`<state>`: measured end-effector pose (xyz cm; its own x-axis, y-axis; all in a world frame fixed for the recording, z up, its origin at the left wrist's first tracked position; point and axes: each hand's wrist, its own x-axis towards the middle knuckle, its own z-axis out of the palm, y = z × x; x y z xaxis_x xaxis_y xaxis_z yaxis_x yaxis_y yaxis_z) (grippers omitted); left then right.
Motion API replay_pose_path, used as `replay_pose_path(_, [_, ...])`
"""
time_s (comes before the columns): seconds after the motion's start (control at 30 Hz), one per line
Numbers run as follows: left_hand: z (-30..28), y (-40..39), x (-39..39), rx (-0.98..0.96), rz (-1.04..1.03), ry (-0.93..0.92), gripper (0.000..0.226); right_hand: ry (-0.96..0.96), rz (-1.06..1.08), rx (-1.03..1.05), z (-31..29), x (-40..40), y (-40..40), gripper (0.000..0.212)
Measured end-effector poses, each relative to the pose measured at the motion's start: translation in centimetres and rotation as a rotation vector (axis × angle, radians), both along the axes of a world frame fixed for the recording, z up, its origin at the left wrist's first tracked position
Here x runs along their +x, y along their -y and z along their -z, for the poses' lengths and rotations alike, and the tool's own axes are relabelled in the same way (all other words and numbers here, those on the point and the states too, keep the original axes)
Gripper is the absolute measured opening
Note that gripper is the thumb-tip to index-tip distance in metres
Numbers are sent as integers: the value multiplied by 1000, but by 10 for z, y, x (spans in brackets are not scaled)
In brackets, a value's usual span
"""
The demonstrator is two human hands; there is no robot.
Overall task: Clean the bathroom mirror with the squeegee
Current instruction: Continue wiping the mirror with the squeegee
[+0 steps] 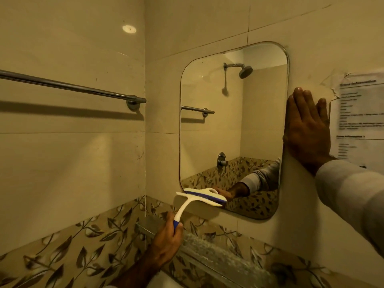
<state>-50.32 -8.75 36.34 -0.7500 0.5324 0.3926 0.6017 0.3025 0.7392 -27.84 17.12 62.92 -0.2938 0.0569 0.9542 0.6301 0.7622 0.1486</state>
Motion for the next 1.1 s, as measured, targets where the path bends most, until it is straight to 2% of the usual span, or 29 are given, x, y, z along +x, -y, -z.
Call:
replay_pose_path(0.17, [-38, 5, 2, 196, 11, -71, 12, -8, -10, 9, -1, 1, -1, 77])
replay_pose_path(0.3, [-122, -13, 3, 406, -4, -202, 15, -15, -12, 33, -1, 1, -1, 73])
replay_pose_path(0.47, [-236, -47, 10, 568, 22, -252, 17, -35, -3, 41, 1, -2, -6, 78])
replay_pose_path(0.6, [-308, -72, 19, 648, 47, -337, 18, -52, 14, 59, 2, -5, -12, 67])
replay_pose_path(0.7, [-340, -86, 21, 677, 52, -348, 24, -61, 22, 79, 3, -7, -15, 66])
replay_pose_path(0.87, [-337, -106, 10, 599, 14, -343, 27, -61, 39, 92, 3, -7, -15, 66])
replay_pose_path(1.1, [-251, -107, -1, 557, 53, -301, 20, -64, 37, 71, 2, -5, -9, 72])
